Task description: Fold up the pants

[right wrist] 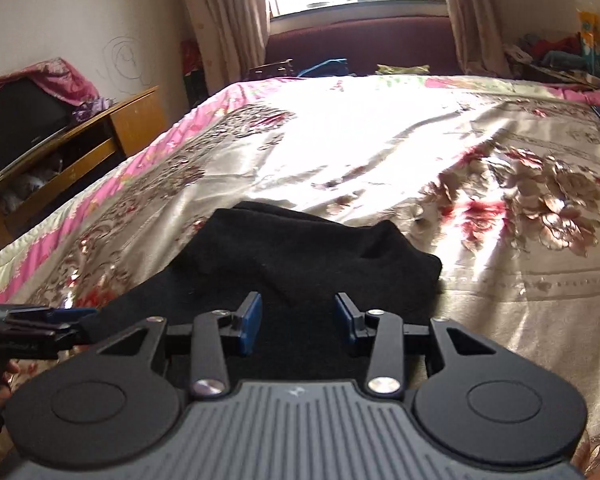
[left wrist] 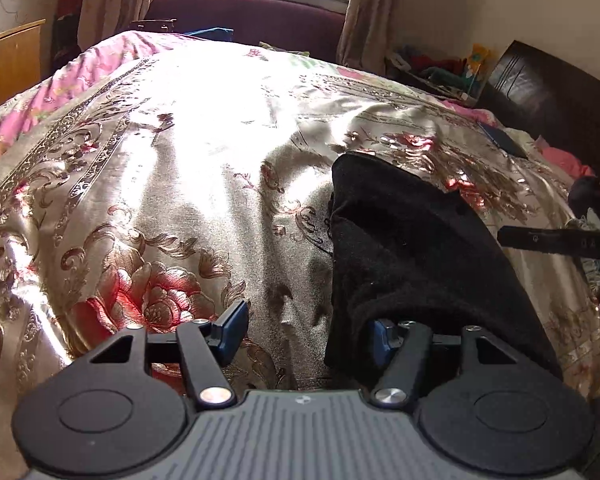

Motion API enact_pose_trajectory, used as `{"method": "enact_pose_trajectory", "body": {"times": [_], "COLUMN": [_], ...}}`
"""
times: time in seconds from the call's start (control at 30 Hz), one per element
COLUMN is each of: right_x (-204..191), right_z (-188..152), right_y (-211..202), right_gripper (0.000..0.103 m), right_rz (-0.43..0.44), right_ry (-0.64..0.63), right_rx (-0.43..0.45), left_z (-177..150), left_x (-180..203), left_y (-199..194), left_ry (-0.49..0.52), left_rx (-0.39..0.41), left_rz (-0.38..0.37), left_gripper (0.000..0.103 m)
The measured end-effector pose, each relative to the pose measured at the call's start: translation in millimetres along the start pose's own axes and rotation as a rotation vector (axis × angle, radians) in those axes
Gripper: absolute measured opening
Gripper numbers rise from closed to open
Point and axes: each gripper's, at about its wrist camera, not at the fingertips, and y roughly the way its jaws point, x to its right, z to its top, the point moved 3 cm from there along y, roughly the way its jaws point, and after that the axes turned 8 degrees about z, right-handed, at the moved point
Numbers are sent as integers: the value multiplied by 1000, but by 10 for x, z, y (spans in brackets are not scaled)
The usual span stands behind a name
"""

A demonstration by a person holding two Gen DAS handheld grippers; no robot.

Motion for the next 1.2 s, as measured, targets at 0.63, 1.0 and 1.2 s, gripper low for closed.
{"method": "enact_pose_trajectory", "body": {"times": [0.63,1.0,1.2], "right_x": [-33,-564,-683], "right_z": [-49,471,628], "right_y": [497,980,1431], "right_gripper": [40,46,13], "right_rz": [-2,196,259], "right_ry": [-72,-339,-464], "right_rx": [-69,-86,-316], "left_z": [-47,-20,4], "left_x": [-396,-261,-262], "left_y": [-5,65,145], "left_ry": [-23,73,82], "left_rx": [-4,11,40], "left_rz": [-90,-40,-38], "left_gripper": [89,90,92]}}
